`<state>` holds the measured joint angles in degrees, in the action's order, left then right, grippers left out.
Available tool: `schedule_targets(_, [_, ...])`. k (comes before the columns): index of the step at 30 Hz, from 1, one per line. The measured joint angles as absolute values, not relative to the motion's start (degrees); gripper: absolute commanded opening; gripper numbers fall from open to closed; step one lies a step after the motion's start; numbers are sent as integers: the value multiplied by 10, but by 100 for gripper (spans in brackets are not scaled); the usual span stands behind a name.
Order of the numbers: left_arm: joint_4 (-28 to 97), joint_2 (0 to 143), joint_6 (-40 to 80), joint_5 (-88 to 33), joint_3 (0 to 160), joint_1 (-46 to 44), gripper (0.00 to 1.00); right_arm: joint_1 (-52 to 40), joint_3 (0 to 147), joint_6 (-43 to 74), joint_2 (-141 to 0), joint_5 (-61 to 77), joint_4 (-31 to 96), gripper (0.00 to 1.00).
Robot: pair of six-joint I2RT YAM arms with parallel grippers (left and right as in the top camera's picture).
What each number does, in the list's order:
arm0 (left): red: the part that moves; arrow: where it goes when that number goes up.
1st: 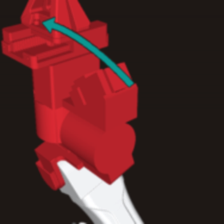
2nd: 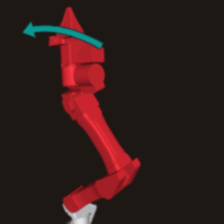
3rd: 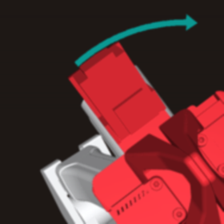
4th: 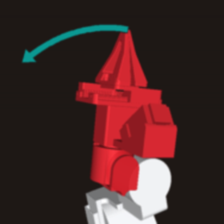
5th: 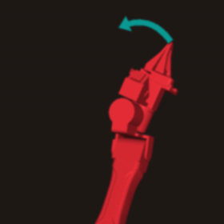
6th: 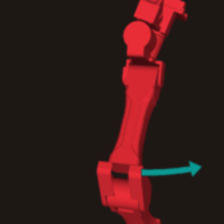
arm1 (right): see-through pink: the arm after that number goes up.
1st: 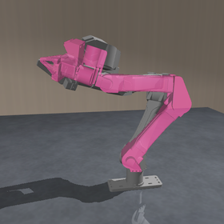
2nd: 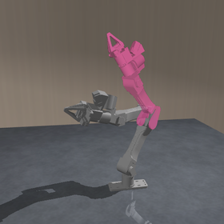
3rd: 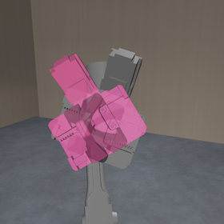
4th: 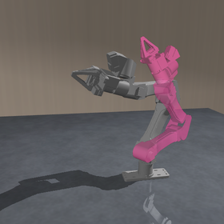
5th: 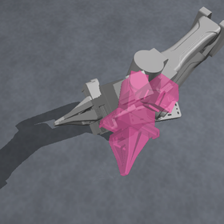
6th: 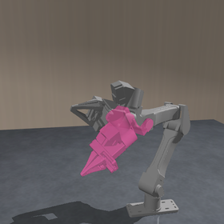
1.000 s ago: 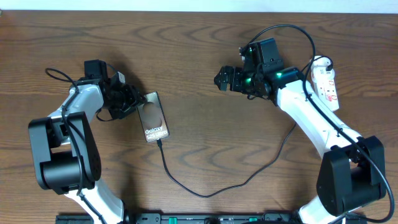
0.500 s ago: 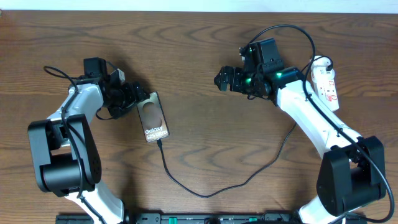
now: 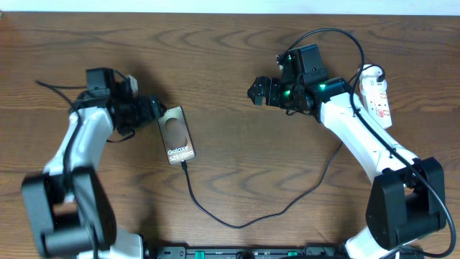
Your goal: Plug charger to phone and switch on socket
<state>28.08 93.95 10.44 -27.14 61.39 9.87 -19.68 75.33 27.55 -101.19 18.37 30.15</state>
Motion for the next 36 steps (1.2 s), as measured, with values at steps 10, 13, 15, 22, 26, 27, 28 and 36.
schedule_targets(10, [282,771,104,-380,614,99,90,-195,753,276,-1010,230,278,99])
schedule_targets(13, [283,744,104,-409,614,99,90,-184,753,276,-987,249,296,99])
schedule_targets(15, [283,734,104,-421,614,99,90,-170,753,276,-954,256,316,99])
schedule_targets(22, [301,730,104,-434,614,98,90,-43,754,257,-807,240,391,99])
schedule_targets(26, [304,730,102,-434,614,98,90,52,755,238,-768,226,439,99])
schedule_targets(27, [305,730,100,-434,614,98,90,76,755,231,-764,223,449,99])
schedule_targets(28, [305,730,98,-434,614,98,90,100,755,225,-762,222,458,99])
schedule_targets(36, [305,730,87,-434,614,98,90,272,755,124,-779,235,500,99])
